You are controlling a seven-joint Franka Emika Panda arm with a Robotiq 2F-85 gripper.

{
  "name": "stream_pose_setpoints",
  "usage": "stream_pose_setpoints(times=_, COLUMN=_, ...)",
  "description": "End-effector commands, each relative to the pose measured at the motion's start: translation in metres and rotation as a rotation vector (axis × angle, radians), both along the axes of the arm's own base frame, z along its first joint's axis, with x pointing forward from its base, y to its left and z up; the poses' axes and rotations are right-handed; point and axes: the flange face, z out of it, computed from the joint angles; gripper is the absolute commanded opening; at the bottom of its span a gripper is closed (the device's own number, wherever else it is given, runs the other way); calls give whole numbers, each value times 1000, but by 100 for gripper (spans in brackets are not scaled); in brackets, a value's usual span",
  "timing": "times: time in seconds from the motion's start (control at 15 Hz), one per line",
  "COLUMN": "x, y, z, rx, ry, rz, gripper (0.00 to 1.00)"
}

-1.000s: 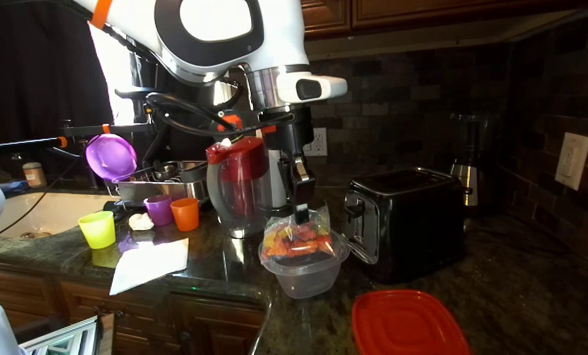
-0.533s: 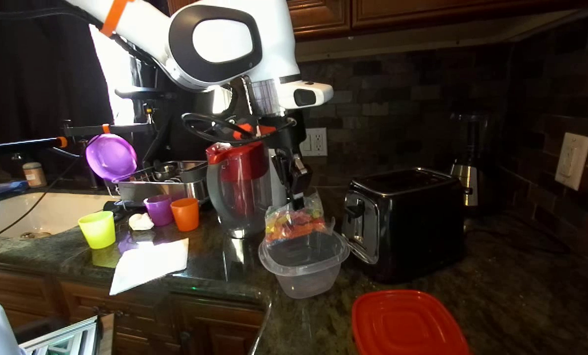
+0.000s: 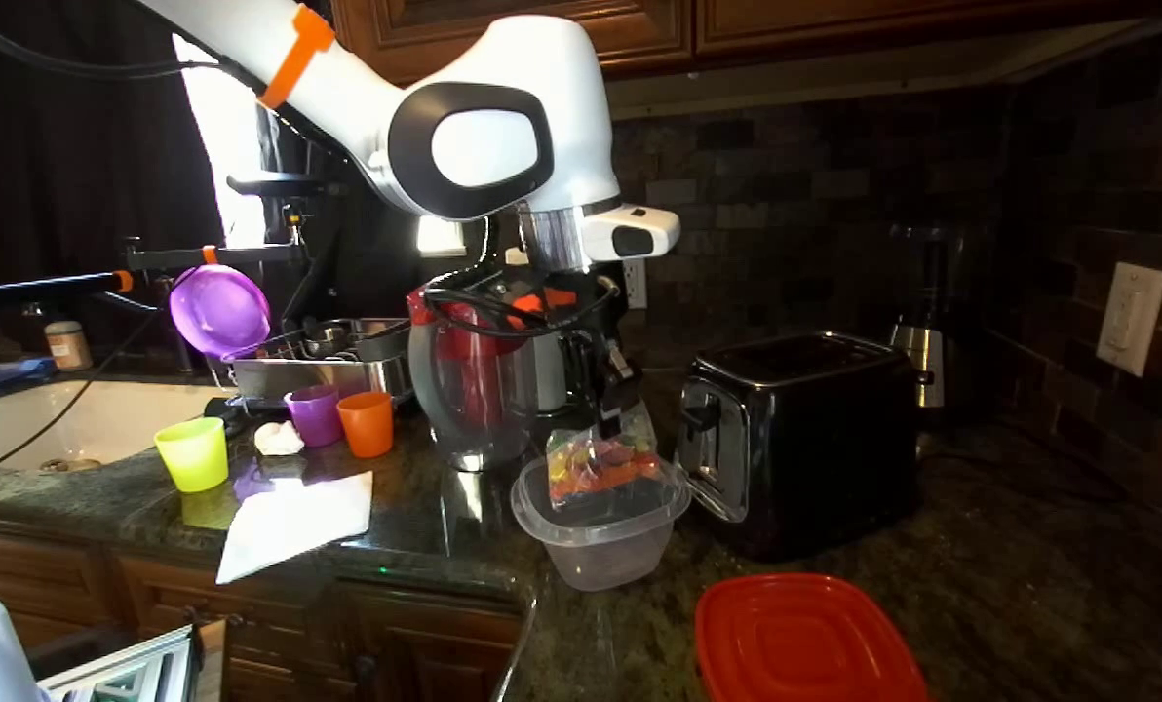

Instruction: Remove the red lid from the bowl, then put the plastic in the bowl and put the lid on the bowl

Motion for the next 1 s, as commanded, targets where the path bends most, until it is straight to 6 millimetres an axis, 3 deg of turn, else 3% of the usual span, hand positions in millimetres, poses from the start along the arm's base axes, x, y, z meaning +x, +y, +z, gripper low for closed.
stream_pose_setpoints(times=0.0, x=10, y=2, z=-12, rx=26, ry=9, rz=12, gripper=0)
stream_pose_setpoints(times=0.33, x=12, y=3, z=-28, rx=24, ry=50, rz=9, gripper=2)
stream_pose_setpoints(times=0.67, x=14, y=3, z=-35, rx=29, ry=70, rz=4, gripper=46)
stream_pose_setpoints(times=0.93, x=9, y=-4, z=-17, rx=21, ry=52, rz=15, gripper=77)
